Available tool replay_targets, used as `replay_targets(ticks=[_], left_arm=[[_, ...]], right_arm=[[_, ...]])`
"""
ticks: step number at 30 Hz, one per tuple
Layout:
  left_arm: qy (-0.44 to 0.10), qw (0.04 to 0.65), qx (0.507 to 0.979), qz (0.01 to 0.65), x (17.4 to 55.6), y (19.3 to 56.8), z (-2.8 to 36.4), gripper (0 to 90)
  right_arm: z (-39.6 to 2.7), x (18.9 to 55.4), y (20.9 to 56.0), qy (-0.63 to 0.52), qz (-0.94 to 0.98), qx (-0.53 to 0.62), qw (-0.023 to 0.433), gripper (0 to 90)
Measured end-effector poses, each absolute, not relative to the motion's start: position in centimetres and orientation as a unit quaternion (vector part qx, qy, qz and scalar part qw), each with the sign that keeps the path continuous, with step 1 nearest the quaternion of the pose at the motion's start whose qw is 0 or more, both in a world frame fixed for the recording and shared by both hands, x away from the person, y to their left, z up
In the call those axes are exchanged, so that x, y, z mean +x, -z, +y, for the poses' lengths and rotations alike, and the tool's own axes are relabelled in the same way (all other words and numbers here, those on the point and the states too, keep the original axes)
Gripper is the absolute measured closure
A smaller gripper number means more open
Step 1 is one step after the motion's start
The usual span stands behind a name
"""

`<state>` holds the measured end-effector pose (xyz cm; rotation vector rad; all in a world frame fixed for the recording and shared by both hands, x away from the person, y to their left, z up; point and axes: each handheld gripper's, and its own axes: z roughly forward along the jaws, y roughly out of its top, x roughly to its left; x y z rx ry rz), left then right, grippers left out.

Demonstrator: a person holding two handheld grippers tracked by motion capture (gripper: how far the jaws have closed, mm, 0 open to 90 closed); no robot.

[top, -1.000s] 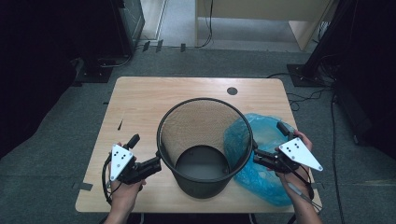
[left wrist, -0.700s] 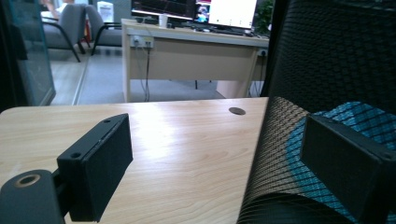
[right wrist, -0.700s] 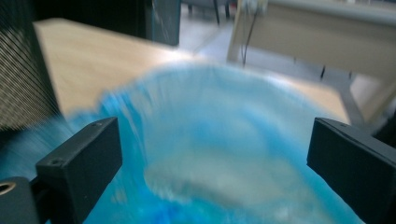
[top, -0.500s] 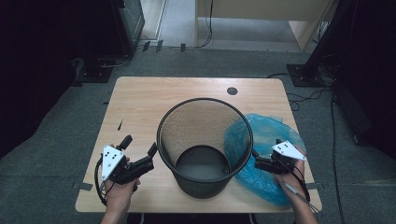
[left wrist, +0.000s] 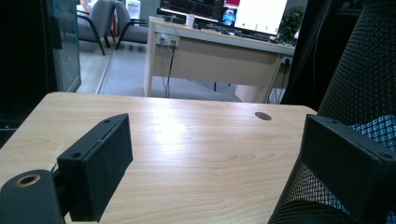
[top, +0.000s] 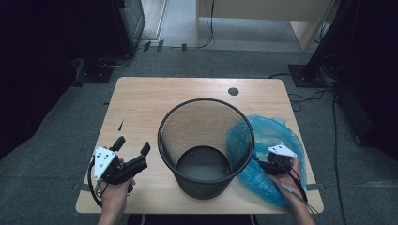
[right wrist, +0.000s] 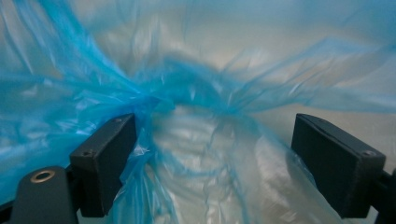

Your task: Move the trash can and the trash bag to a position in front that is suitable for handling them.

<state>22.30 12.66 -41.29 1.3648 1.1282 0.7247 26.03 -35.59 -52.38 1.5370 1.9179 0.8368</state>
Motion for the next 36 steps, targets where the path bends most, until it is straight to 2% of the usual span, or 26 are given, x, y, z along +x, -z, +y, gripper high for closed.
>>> replay_targets(ticks=[2,3,5,7,9,11,17,22,36], left_arm=[[-0.310,0.575,0.584,0.481,22.3,41.3,12.7,9.9],[-0.311,0.575,0.585,0.481,22.3,41.2,12.7,9.8],[-0.312,0.576,0.583,0.482,22.4,41.2,12.8,9.8],[-0.313,0.576,0.582,0.481,22.4,41.1,12.8,9.8],[-0.313,0.579,0.579,0.481,22.4,41.0,12.9,9.9],[-0.314,0.580,0.578,0.481,22.4,40.9,13.0,9.8],[-0.318,0.577,0.576,0.484,22.4,40.9,13.1,9.8],[-0.319,0.577,0.575,0.484,22.4,40.9,13.0,9.8],[-0.323,0.572,0.579,0.483,22.4,40.7,13.1,9.9]], right_arm=[[-35.6,26.0,52.4,-0.315,0.713,0.567,0.265,21.6],[-35.6,25.9,52.3,-0.320,0.713,0.565,0.265,29.4],[-35.6,25.7,52.3,-0.329,0.711,0.560,0.270,59.0],[-35.5,25.6,52.3,-0.326,0.708,0.562,0.278,76.7],[-35.5,25.7,52.2,-0.319,0.701,0.569,0.288,86.5],[-35.7,25.6,52.1,-0.339,0.686,0.575,0.289,89.4],[-36.6,24.7,50.2,-0.401,0.638,0.575,0.318,90.0],[-36.5,23.6,47.2,-0.449,0.592,0.558,0.370,90.0],[-36.7,21.7,39.3,-0.538,0.517,0.497,0.443,90.0]])
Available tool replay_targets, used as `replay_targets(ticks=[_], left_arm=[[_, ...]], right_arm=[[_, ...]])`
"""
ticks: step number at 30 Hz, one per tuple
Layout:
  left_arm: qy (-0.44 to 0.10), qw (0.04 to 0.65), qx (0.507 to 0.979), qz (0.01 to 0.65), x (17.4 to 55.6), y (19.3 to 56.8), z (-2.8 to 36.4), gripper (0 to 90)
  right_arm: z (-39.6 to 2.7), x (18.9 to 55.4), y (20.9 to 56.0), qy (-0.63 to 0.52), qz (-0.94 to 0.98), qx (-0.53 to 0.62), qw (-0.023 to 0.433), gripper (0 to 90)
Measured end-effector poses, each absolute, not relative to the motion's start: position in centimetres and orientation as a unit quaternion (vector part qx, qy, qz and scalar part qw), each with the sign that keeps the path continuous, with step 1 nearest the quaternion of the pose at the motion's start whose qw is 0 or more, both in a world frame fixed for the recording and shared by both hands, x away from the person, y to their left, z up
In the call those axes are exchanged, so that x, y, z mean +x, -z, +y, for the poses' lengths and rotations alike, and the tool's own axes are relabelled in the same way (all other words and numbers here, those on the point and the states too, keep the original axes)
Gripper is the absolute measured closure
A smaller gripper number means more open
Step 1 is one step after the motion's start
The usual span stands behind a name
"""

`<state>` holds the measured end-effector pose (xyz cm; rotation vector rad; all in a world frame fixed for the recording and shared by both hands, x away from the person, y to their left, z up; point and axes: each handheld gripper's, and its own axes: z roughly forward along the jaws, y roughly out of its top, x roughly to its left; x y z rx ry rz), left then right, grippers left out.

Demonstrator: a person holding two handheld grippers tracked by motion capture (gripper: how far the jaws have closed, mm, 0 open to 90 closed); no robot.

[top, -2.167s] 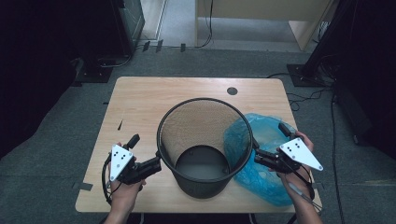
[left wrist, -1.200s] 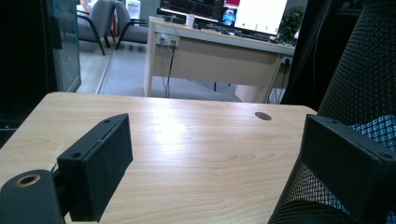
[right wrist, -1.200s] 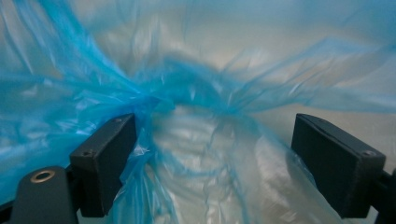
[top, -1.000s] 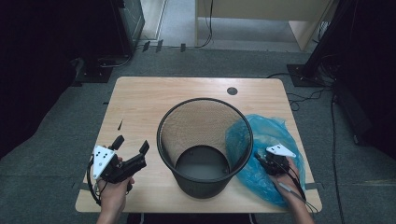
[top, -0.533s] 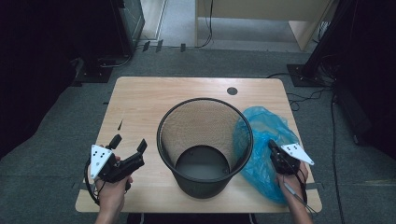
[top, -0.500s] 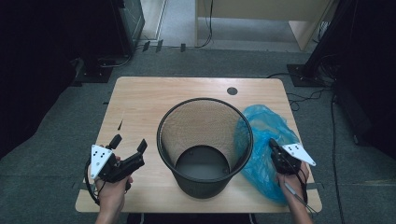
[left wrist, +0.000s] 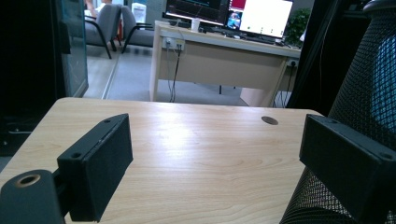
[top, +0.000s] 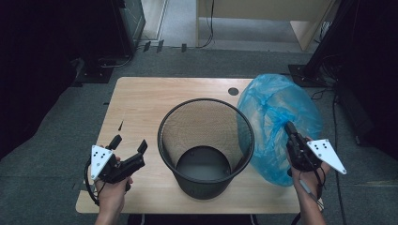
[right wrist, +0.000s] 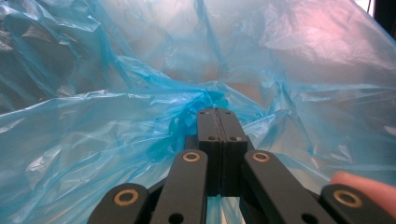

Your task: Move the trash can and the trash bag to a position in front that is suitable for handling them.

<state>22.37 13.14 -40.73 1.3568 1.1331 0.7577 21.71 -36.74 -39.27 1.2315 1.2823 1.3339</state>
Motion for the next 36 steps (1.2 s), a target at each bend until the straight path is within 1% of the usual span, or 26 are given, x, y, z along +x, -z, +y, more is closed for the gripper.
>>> replay_targets(ticks=[6,9,27,31,36], left_arm=[[-0.326,0.583,0.571,0.477,22.2,40.6,13.2,9.9],[-0.328,0.581,0.571,0.478,22.2,40.6,13.3,9.9],[-0.327,0.576,0.573,0.481,22.4,40.7,13.1,9.9],[-0.327,0.577,0.573,0.481,22.3,40.7,13.1,9.9],[-0.327,0.579,0.572,0.481,22.3,40.6,13.1,9.9]], right_arm=[[-37.2,21.2,36.7,-0.554,0.496,0.475,0.471,90.0],[-37.2,20.8,35.5,-0.565,0.486,0.465,0.477,90.0],[-36.2,18.0,28.4,-0.616,0.467,0.390,0.500,90.0],[-36.1,17.2,27.0,-0.628,0.460,0.379,0.500,90.0],[-35.6,16.0,25.3,-0.653,0.460,0.364,0.479,90.0]])
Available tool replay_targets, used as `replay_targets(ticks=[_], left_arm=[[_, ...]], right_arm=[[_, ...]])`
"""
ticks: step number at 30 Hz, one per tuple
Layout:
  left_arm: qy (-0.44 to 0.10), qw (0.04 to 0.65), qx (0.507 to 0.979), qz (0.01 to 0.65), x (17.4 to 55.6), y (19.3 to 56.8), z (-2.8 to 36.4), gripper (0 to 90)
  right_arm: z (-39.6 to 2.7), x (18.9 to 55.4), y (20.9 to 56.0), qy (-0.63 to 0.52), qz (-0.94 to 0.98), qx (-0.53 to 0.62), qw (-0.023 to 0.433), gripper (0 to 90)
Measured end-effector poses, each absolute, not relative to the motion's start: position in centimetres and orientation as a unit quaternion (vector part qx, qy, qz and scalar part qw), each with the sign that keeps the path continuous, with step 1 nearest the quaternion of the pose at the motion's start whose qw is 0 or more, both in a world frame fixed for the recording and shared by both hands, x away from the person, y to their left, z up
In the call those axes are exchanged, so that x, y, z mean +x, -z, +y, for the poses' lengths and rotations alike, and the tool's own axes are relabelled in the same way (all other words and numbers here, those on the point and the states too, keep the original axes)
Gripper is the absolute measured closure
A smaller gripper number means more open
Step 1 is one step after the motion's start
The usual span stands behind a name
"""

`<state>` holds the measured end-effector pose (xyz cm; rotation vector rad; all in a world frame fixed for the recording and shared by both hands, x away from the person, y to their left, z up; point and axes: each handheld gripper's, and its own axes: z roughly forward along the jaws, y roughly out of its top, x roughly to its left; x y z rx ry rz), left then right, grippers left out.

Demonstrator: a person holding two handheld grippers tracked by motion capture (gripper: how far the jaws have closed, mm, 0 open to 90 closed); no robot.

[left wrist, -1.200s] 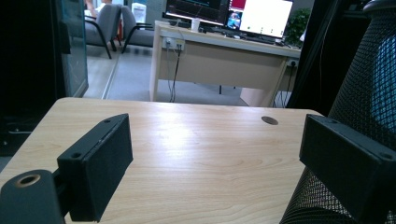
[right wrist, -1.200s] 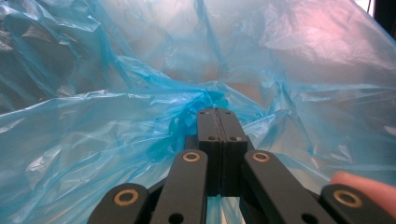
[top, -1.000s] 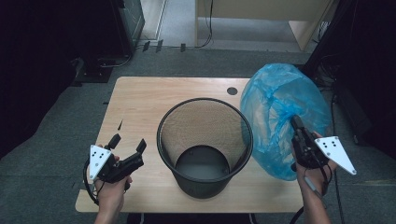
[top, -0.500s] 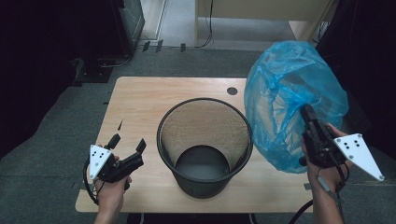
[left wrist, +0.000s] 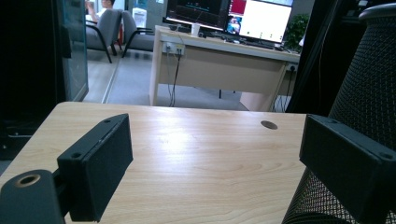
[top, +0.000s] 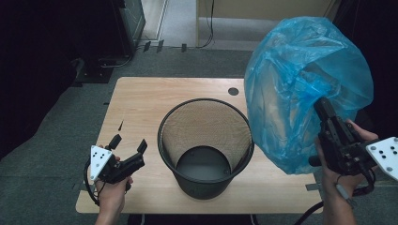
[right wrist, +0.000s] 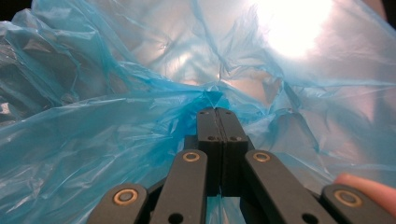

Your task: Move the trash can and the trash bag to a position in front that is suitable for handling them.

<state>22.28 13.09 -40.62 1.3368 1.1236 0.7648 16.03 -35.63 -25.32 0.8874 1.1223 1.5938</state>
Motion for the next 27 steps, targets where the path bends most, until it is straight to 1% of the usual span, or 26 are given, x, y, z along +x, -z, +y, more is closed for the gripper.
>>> replay_targets(ticks=[6,11,23,27], left_arm=[[-0.327,0.580,0.572,0.479,22.2,40.6,13.1,9.9],[-0.327,0.581,0.571,0.479,22.2,40.6,13.2,9.9],[-0.327,0.583,0.570,0.478,22.1,40.5,13.2,9.9],[-0.327,0.583,0.570,0.479,22.1,40.5,13.2,9.9]], right_arm=[[-34.4,14.6,23.7,-0.678,0.469,0.334,0.457,90.0],[-33.4,14.1,23.0,-0.699,0.487,0.317,0.416,90.0],[-29.1,15.4,23.0,-0.722,0.559,0.259,0.315,90.0],[-27.5,16.5,23.4,-0.715,0.582,0.250,0.295,90.0]])
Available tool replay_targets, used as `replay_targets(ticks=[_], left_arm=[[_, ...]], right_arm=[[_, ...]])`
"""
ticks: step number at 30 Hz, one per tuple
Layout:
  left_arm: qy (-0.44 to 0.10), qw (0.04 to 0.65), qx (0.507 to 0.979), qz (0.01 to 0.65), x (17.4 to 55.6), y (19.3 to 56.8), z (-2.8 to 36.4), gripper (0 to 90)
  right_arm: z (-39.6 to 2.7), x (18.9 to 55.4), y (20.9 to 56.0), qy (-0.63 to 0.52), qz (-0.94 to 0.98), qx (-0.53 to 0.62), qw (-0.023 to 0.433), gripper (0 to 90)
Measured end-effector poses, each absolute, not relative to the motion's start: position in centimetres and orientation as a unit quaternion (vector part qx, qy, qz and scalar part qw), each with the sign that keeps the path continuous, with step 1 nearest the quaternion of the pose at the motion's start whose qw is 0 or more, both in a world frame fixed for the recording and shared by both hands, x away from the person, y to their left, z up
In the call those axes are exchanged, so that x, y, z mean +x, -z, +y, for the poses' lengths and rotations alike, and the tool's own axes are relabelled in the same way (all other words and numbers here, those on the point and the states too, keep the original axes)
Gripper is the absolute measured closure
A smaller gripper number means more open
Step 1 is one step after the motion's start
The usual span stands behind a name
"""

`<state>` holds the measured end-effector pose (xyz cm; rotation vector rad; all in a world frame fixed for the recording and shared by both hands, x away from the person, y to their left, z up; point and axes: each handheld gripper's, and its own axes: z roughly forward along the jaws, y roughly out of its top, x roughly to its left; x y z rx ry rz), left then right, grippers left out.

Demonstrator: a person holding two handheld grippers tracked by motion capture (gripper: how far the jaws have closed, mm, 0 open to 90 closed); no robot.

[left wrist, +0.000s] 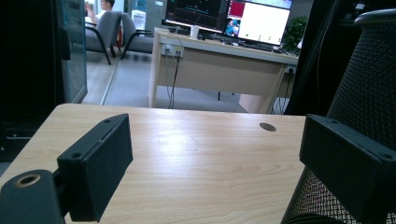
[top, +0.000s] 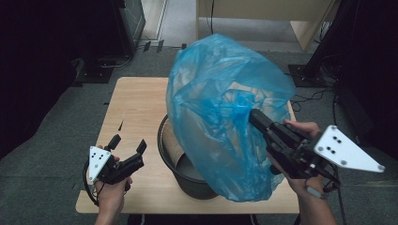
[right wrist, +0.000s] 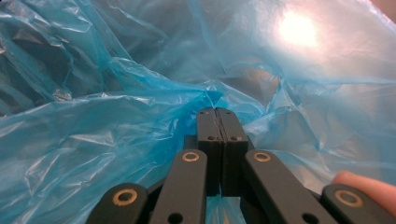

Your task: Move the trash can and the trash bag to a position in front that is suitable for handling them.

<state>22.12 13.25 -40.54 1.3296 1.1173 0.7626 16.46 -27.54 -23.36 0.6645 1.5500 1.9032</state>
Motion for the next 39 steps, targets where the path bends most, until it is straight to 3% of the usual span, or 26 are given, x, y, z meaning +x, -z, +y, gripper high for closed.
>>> replay_targets(ticks=[8,11,13,14,15,16,17,26,35,39], left_arm=[[-0.327,0.583,0.569,0.479,22.1,40.5,13.5,9.9],[-0.327,0.586,0.566,0.480,22.1,40.4,13.6,9.9],[-0.327,0.585,0.566,0.480,22.1,40.4,13.6,9.9],[-0.328,0.584,0.566,0.481,22.1,40.4,13.7,9.9],[-0.328,0.584,0.566,0.481,22.1,40.4,13.7,9.9],[-0.329,0.584,0.565,0.482,22.1,40.4,13.8,9.8],[-0.329,0.584,0.564,0.482,22.1,40.4,13.8,9.9],[-0.331,0.586,0.562,0.481,22.1,40.2,13.9,9.9],[-0.359,0.589,0.542,0.480,21.4,39.3,15.1,9.9],[-0.373,0.592,0.525,0.485,21.0,38.5,16.5,9.9]], right_arm=[[-24.8,19.1,24.1,-0.694,0.632,0.242,0.245,86.2],[-24.0,20.0,24.3,-0.691,0.647,0.222,0.234,63.1],[-23.8,20.1,24.3,-0.690,0.648,0.217,0.239,57.8],[-23.5,20.2,24.3,-0.682,0.655,0.217,0.241,43.1],[-23.5,20.2,24.3,-0.682,0.655,0.217,0.241,43.1],[-23.3,20.3,24.3,-0.679,0.659,0.212,0.246,32.6],[-23.2,20.3,24.3,-0.676,0.658,0.211,0.258,30.5],[-24.7,19.3,22.8,-0.701,0.624,0.200,0.282,28.8],[-27.8,17.9,22.1,-0.693,0.582,0.216,0.366,28.8],[-29.5,18.1,22.5,-0.694,0.568,0.242,0.371,28.8]])
